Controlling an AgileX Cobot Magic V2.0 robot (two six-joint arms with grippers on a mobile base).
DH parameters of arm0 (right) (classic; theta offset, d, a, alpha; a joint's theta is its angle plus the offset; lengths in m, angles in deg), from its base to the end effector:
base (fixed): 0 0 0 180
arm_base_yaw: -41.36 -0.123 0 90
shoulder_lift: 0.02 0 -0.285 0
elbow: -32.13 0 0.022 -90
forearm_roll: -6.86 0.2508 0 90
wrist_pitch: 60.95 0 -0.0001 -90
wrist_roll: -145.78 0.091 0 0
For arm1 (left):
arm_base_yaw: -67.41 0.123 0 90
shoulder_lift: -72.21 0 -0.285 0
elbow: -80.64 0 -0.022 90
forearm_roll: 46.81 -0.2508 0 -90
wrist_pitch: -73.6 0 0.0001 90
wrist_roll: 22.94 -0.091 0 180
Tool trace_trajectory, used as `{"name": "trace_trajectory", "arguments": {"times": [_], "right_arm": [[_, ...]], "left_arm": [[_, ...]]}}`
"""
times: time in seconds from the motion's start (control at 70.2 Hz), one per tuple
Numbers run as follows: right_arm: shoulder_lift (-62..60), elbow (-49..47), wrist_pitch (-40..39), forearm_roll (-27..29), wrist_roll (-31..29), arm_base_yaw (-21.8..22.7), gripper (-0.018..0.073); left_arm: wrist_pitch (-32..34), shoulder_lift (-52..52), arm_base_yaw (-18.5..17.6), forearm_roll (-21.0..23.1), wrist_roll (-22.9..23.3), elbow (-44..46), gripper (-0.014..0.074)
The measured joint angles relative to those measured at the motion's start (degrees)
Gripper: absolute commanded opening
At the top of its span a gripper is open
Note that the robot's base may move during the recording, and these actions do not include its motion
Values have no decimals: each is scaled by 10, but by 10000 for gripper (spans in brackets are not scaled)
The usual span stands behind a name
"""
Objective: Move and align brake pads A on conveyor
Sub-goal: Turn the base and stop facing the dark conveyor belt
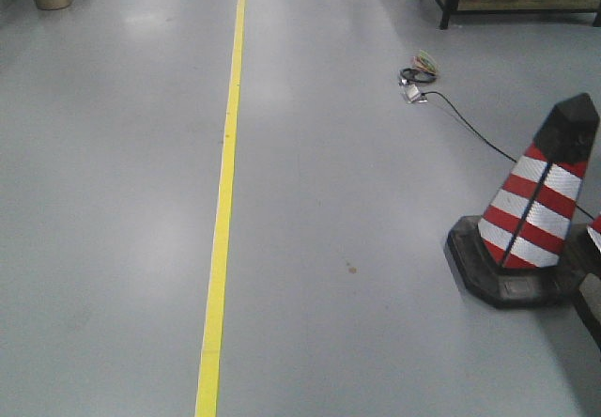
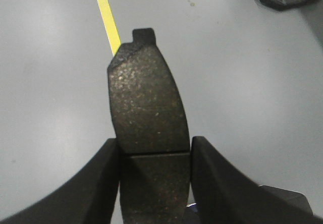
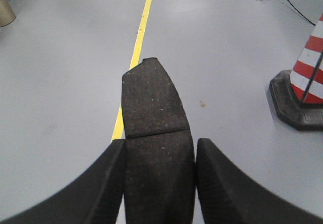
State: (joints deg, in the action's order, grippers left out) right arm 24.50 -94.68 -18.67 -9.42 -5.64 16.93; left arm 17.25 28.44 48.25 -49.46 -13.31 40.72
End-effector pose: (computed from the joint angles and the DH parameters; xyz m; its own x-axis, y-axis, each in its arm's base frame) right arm 0.0611 0.0089 0.2730 -0.4933 0.0802 -0.8662 -0.1215 0.9796 0.1599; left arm 0.0951 -0.0293 0.2999 -0.7596 0.1138 -0.6403 0.1988 0.9781 -0.0620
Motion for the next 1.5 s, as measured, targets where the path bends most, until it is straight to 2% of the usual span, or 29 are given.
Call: {"name": "trace_trajectory", "arguments": {"times": [1.496], "right_arm": [[0, 0, -1, 0, 0, 0, 39]], "left_arm": [[0, 0, 0, -2, 0, 0, -6]]}}
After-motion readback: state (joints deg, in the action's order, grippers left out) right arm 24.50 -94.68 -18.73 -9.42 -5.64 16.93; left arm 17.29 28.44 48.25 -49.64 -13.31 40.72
